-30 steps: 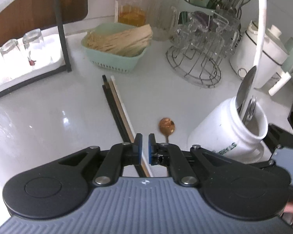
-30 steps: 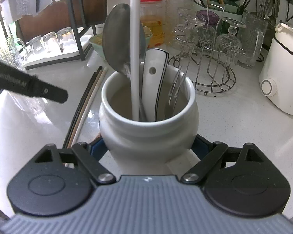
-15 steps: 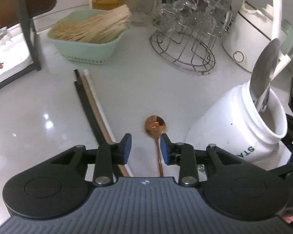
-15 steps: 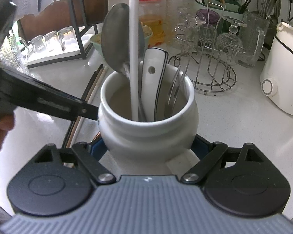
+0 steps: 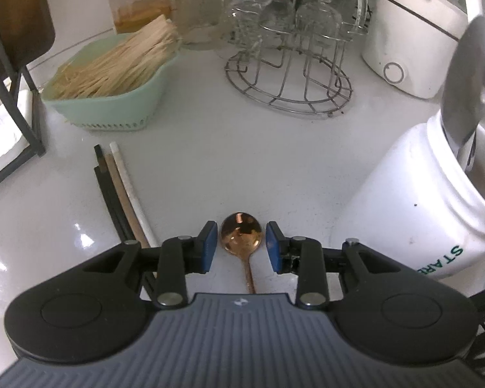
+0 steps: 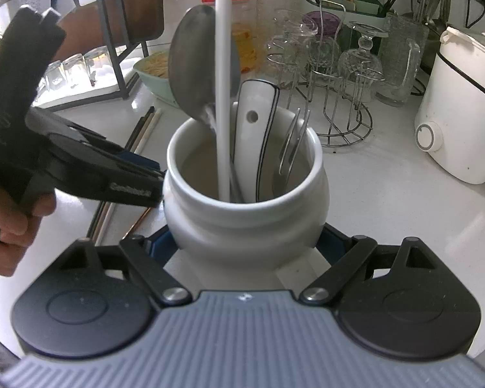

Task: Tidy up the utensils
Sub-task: 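Lift the copper spoon with the left tool toward the white jar, then lower the copper spoon into the jar held by the right tool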

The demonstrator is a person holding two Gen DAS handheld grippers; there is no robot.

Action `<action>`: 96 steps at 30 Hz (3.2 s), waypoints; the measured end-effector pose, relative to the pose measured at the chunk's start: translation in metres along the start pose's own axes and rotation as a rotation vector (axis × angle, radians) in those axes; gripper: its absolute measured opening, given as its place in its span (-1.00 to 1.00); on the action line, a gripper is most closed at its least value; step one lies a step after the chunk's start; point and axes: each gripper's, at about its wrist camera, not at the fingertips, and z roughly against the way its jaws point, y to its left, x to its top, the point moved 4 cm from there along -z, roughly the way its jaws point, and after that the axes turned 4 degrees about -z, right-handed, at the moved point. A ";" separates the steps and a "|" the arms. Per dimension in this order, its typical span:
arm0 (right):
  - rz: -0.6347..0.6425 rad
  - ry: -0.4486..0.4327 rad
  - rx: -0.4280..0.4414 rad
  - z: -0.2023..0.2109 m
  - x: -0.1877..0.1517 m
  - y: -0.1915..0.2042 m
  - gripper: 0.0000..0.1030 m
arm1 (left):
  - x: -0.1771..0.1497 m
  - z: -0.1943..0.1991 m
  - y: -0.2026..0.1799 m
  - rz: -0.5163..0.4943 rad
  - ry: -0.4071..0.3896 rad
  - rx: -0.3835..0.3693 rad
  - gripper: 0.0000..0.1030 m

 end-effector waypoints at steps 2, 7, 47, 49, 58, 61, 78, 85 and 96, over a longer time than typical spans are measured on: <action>-0.003 -0.001 0.004 0.000 0.000 -0.001 0.77 | 0.001 -0.002 -0.003 -0.011 0.004 0.023 -0.27; -0.001 0.005 0.016 -0.001 0.001 -0.002 0.77 | 0.002 -0.004 0.000 0.013 0.008 0.038 -0.34; 0.006 0.006 0.018 -0.004 0.001 0.018 0.77 | 0.006 0.135 -0.011 0.083 -0.165 0.020 -0.36; 0.005 0.004 0.016 -0.004 0.001 0.018 0.77 | 0.007 0.141 -0.013 0.083 -0.166 0.010 -0.36; -0.012 -0.005 0.006 -0.004 0.001 0.019 0.77 | 0.020 0.172 -0.018 0.065 -0.200 -0.020 -0.36; -0.014 -0.008 0.004 -0.004 0.001 0.019 0.77 | 0.028 0.187 -0.020 0.052 -0.218 -0.026 -0.36; 0.018 0.001 0.012 -0.006 0.002 0.021 0.77 | 0.075 0.260 -0.026 0.054 -0.396 -0.092 -0.36; 0.053 0.008 0.035 -0.009 0.005 0.028 0.77 | 0.075 0.229 -0.034 0.033 -0.360 -0.089 -0.36; 0.059 0.005 0.045 -0.011 0.006 0.030 0.77 | 0.068 0.191 -0.047 -0.039 -0.205 -0.107 -0.36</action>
